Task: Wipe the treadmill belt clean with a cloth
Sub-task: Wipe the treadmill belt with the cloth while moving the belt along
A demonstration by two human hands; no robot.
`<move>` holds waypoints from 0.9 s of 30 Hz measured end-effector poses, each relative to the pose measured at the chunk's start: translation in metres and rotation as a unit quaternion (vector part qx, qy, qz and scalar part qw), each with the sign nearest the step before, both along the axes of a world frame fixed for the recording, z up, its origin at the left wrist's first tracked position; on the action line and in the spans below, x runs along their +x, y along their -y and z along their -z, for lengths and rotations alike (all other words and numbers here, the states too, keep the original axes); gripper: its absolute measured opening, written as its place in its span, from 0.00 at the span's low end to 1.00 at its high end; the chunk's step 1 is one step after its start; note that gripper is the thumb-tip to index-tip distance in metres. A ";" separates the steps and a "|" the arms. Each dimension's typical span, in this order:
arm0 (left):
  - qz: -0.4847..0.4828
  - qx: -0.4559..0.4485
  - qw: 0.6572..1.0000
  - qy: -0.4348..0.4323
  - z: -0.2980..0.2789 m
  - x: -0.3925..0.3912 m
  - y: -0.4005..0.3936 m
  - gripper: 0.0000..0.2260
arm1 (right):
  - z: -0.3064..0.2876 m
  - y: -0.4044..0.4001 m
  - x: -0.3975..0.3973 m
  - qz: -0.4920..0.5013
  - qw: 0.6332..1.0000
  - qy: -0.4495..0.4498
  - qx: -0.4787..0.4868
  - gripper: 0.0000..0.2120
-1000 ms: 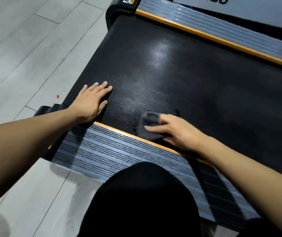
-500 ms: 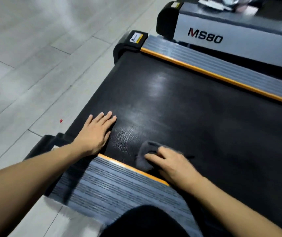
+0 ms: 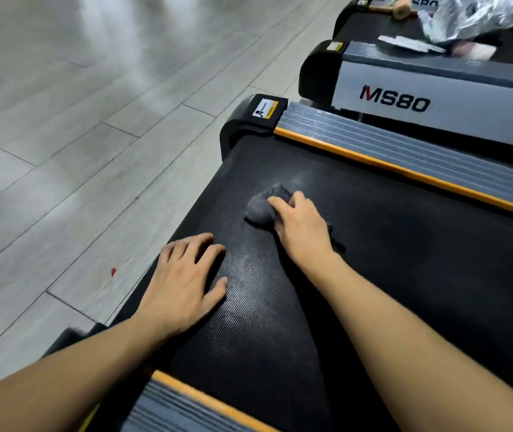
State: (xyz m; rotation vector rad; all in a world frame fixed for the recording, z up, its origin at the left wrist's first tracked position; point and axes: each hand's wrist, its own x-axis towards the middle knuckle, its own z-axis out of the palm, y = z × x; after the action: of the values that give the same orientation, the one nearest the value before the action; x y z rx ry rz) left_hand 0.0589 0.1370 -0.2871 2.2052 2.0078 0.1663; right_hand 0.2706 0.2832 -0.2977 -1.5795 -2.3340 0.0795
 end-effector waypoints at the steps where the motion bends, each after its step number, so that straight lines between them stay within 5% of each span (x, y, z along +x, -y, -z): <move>1: -0.001 -0.009 1.000 0.002 0.002 -0.001 -0.005 0.25 | 0.002 -0.016 -0.003 0.001 1.000 0.010 0.027 0.14; 9: -0.006 -0.004 1.000 -0.002 0.016 -0.001 -0.012 0.28 | -0.022 -0.159 -0.036 0.002 0.991 -0.027 0.128 0.17; 12: -0.004 0.003 1.000 0.004 0.019 -0.001 -0.011 0.28 | -0.005 -0.178 -0.049 0.037 0.998 0.032 0.043 0.18; 16: -0.003 0.011 1.000 -0.002 0.021 -0.001 -0.009 0.28 | 0.015 -0.184 -0.069 0.069 0.997 -0.024 -0.008 0.19; 22: 0.009 0.009 1.000 -0.001 0.020 -0.002 -0.010 0.28 | -0.001 -0.186 -0.086 -0.088 0.994 -0.019 -0.064 0.24; 27: 0.004 0.010 1.000 0.002 0.019 -0.003 -0.009 0.28 | 0.009 -0.157 -0.015 0.056 0.995 -0.086 -0.010 0.18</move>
State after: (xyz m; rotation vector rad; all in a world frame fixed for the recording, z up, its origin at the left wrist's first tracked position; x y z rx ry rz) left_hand 0.0559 0.1464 -0.3058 2.2236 2.0043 0.1909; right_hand 0.2556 0.4406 -0.3068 -1.6400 -2.1179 0.2046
